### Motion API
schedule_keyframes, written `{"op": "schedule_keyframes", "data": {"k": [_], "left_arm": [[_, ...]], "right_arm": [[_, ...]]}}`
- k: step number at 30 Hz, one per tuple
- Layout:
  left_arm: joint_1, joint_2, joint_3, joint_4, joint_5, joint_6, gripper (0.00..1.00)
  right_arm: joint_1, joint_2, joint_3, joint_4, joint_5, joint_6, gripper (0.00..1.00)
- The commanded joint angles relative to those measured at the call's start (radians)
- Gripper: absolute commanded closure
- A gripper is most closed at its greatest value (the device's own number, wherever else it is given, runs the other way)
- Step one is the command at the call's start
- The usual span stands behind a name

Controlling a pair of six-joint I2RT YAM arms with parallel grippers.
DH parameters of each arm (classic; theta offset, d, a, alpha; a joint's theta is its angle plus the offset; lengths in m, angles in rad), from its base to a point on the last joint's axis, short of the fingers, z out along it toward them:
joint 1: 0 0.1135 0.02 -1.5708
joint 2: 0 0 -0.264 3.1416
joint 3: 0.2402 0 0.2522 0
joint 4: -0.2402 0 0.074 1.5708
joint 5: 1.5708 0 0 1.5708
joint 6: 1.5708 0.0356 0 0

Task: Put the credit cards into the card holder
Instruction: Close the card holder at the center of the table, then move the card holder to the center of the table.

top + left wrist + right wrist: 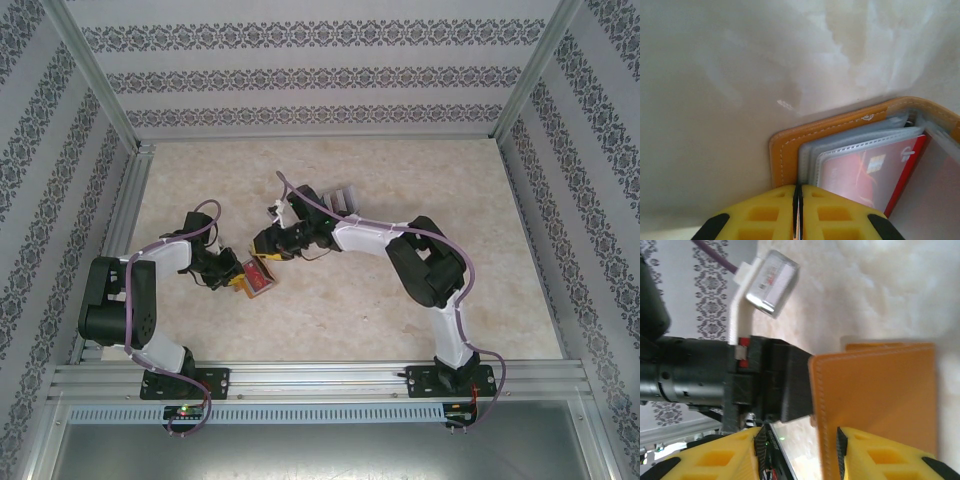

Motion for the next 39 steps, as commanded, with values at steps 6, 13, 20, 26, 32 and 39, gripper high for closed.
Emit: {"op": "schedule_keyframes", "data": {"k": [6,13,20,26,32,39], "left_arm": [[-0.012,-0.054,0.027,-0.076,-0.075,0.024,0.76],[0.003,-0.205,0.079,-0.209,-0.18,0.025,0.68],[0.006,-0.215,0.125,-0.166,-0.124,0.011,0.69],[0.0,-0.069,0.228,-0.093,0.027,0.013,0.77],[-0.005,0.094,0.274,-0.06,0.131,0.019,0.83],[-0.026,0.182,0.252,-0.016,0.196,0.007,0.84]], "right_arm": [[0.033,0.12,0.072,-0.008,-0.045,0.019,0.56],[0.04,0.154,0.072,-0.022,-0.036,0.011,0.56],[0.034,0.084,0.042,-0.03,-0.01,-0.011,0.56],[0.023,0.032,0.017,-0.071,0.033,-0.062,0.57],[0.037,0.029,-0.018,-0.057,0.061,-0.052,0.6],[0.051,-0.07,-0.078,-0.102,0.129,-0.096,0.64]]}}
